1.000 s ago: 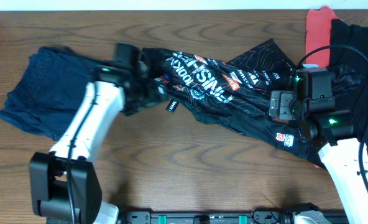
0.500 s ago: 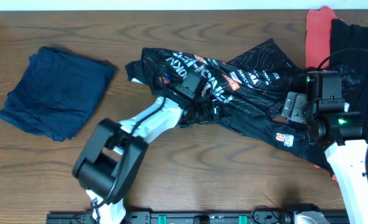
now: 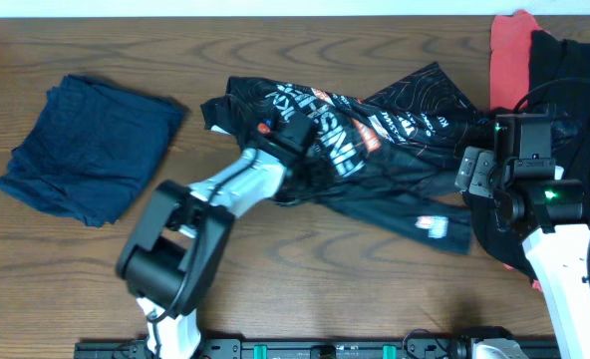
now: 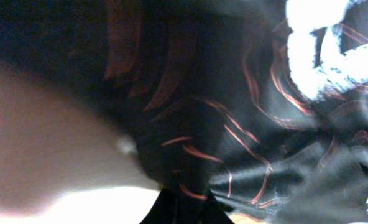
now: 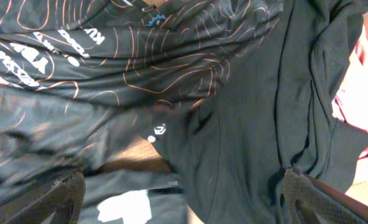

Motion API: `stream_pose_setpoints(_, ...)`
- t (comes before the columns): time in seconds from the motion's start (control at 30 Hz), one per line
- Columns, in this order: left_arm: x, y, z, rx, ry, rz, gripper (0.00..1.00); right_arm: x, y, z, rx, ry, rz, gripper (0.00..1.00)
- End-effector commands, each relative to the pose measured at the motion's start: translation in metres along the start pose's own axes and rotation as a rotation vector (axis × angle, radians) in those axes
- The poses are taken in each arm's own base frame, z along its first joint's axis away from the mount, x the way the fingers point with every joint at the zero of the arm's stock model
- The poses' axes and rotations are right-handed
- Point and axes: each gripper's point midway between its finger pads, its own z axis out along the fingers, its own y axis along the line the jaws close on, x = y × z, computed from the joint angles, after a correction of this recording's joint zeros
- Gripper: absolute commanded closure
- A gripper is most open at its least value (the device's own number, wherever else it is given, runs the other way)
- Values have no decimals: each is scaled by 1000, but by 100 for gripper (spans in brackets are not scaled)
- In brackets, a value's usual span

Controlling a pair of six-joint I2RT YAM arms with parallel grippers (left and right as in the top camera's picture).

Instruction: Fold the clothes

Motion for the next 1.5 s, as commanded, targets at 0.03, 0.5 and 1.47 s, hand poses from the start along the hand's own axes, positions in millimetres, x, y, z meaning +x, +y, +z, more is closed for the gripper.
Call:
stream_pose_setpoints(0.03,-40,61,-55,-201,-179,6,94,-4,-7,-4,18,-20,28,1)
stream_pose_setpoints(0.5,15,95,-92,-148,27,-151,2,-3,-7,-4,19,-13,25,1)
stream_pose_setpoints(1.47,6,16,-14,-26,-210,-135,35,2,-2,-4,-10,7,21,1)
